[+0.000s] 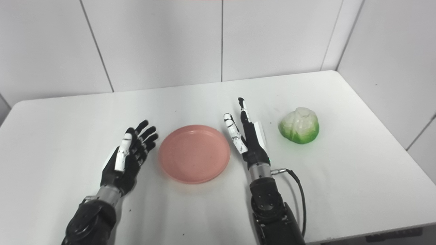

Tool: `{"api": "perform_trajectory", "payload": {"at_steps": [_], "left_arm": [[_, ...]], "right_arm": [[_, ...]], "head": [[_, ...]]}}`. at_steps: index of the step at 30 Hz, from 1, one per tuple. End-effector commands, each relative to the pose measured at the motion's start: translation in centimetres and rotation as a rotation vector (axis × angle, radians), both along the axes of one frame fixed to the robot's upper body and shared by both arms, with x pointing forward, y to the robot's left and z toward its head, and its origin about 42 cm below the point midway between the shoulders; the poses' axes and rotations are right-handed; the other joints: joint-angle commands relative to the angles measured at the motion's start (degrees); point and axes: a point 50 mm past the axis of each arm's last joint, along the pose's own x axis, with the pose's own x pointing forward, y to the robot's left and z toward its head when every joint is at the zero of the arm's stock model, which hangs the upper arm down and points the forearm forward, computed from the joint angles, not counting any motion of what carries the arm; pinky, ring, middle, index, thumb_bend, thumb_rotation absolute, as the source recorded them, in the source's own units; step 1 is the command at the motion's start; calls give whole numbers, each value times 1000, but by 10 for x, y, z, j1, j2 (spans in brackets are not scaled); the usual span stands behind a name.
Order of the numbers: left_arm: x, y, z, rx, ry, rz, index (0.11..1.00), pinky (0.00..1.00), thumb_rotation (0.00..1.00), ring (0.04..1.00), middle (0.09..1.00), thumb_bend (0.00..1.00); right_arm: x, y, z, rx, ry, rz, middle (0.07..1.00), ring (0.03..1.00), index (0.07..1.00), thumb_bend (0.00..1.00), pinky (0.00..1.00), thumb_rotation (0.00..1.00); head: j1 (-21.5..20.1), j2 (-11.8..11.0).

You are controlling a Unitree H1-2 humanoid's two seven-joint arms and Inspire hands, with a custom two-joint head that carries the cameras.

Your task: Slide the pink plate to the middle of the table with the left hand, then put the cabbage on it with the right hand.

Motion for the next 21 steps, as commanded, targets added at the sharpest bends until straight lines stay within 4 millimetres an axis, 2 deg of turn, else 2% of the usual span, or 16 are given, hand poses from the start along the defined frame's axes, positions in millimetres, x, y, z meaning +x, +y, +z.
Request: {"api": "perform_trajectory", "payload": {"at_steps": [1, 6, 10, 16, 21], "left_arm": [[12, 6, 16, 4, -77, 1, 914, 973, 1000, 911, 909, 484], [15, 13, 11, 6, -75, 8, 907, 982, 1000, 913, 908, 485], [17, 19, 6, 9, -66, 18, 903, 959, 1000, 906, 904, 480], [21, 35, -1, -19, -57, 13, 909, 962, 1000, 912, 909, 476], [25, 42, -4, -32, -47, 20, 890, 951, 1000, 895, 895, 470]], "right_arm": [[8, 0, 33, -21, -133, -19, 992, 992, 994, 375, 964, 1000], [8, -10, 49, -88, -197, -60, 986, 985, 990, 425, 963, 1000], [2, -17, 62, -162, -230, -96, 992, 977, 998, 502, 949, 1000], [-3, -25, 76, -238, -269, -160, 984, 963, 988, 570, 923, 985], [-5, -36, 85, -295, -263, -249, 980, 949, 992, 754, 891, 907]], "head": [[-9, -1], [-28, -3], [-43, -5], [-76, -6], [-83, -3]]}}
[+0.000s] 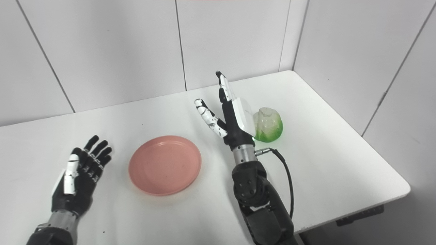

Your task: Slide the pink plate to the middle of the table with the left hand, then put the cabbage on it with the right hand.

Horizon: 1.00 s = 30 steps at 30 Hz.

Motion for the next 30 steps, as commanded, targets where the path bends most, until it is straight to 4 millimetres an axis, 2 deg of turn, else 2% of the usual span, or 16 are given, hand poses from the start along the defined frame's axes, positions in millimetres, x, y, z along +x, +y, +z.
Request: {"api": "perform_trajectory", "payload": {"at_steps": [1, 5, 10, 17, 20, 22, 28, 30], "left_arm": [[5, 3, 3, 4, -13, -7, 890, 950, 1000, 894, 894, 470], [5, 6, 2, -2, -7, -9, 889, 930, 1000, 886, 889, 470], [7, 10, 1, -6, -3, -11, 903, 961, 1000, 902, 902, 470], [10, 19, 2, -2, 0, -1, 911, 956, 1000, 909, 908, 463], [11, 23, 3, -6, 1, 4, 913, 965, 1000, 916, 908, 467], [12, 25, 3, -9, 2, 7, 909, 966, 1000, 915, 906, 469], [13, 28, 3, -16, 9, 5, 906, 963, 1000, 917, 907, 472], [13, 28, 3, -18, 11, 4, 905, 963, 1000, 916, 906, 469]], "right_arm": [[3, -10, 24, -26, -86, -69, 979, 948, 991, 759, 890, 902], [-2, -27, 35, -53, -127, -180, 957, 928, 982, 873, 862, 826], [-7, -48, 45, -72, -143, -265, 984, 947, 998, 977, 864, 748], [-17, -79, 51, -72, -103, -356, 1000, 949, 1000, 1000, 839, 689], [-22, -90, 50, -81, -99, -400, 971, 902, 1000, 1000, 774, 675], [-25, -96, 49, -73, -79, -414, 976, 902, 1000, 1000, 771, 677], [-30, -111, 39, -48, -19, -439, 1000, 938, 1000, 1000, 804, 669], [-30, -114, 33, -53, -2, -443, 1000, 931, 1000, 1000, 780, 666]], "head": [[0, 1], [-5, 5], [-6, 7], [-19, 8], [-20, 9], [-23, 8], [-24, 13], [-24, 14]]}}
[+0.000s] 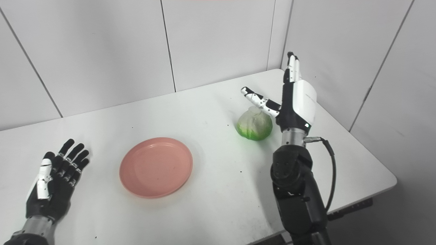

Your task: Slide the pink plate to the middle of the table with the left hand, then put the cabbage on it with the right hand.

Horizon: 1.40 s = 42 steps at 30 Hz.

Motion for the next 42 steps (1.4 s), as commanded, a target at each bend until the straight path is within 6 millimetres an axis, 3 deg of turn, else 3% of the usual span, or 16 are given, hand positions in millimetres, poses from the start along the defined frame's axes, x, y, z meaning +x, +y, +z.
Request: {"api": "perform_trajectory", "payload": {"at_steps": [1, 19, 42], "left_arm": [[5, 4, 4, 1, 4, 3, 907, 963, 1000, 916, 907, 469], [5, 9, 5, -8, 13, 7, 906, 945, 1000, 911, 907, 464], [2, 12, 5, -3, 23, -1, 903, 956, 1000, 913, 906, 467]], "right_arm": [[0, -6, 6, -17, -17, -8, 1000, 924, 1000, 1000, 769, 661], [25, -20, -42, 76, 151, 92, 994, 929, 1000, 1000, 816, 715], [50, -29, -54, 73, 219, 100, 1000, 933, 1000, 1000, 811, 648]], "head": [[0, 2], [-7, 13], [-9, 23]]}}
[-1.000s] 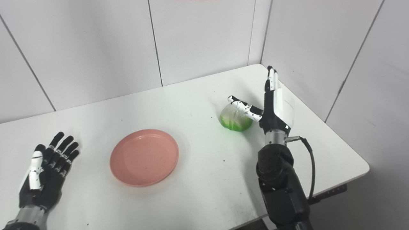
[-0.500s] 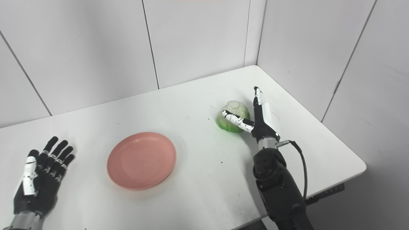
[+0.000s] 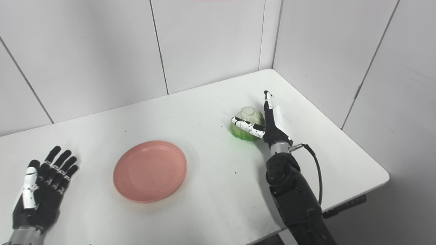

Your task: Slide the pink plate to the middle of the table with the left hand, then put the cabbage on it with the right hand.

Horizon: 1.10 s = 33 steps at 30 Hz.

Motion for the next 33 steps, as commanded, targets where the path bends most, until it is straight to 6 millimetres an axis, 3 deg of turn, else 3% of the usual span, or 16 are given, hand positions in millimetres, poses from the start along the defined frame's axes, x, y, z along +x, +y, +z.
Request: {"api": "perform_trajectory", "payload": {"at_steps": [1, 15, 21, 27, 33], "left_arm": [[2, 6, 3, 15, 6, -3, 902, 957, 1000, 912, 905, 467], [-1, 3, 5, 17, 2, -11, 900, 945, 1000, 908, 904, 462], [-2, 2, 6, 22, -1, -18, 903, 952, 1000, 909, 904, 471], [-3, 2, 5, 25, -3, -18, 902, 941, 1000, 906, 903, 471], [-3, 3, 6, 26, -1, -20, 905, 945, 1000, 916, 911, 474]], "right_arm": [[12, -6, 26, -42, -103, 14, 1000, 934, 1000, 1000, 813, 643], [28, -15, 20, -51, -39, 76, 985, 928, 1000, 1000, 815, 536], [31, -11, 22, -77, -25, 98, 929, 883, 980, 1000, 779, 490], [35, -11, 20, -10, -50, 170, 825, 810, 859, 1000, 775, 273], [44, -9, 13, 22, -59, 240, 713, 693, 731, 978, 660, 78]], "head": [[0, -1], [8, 4], [11, 6], [12, 7], [15, 10]]}}
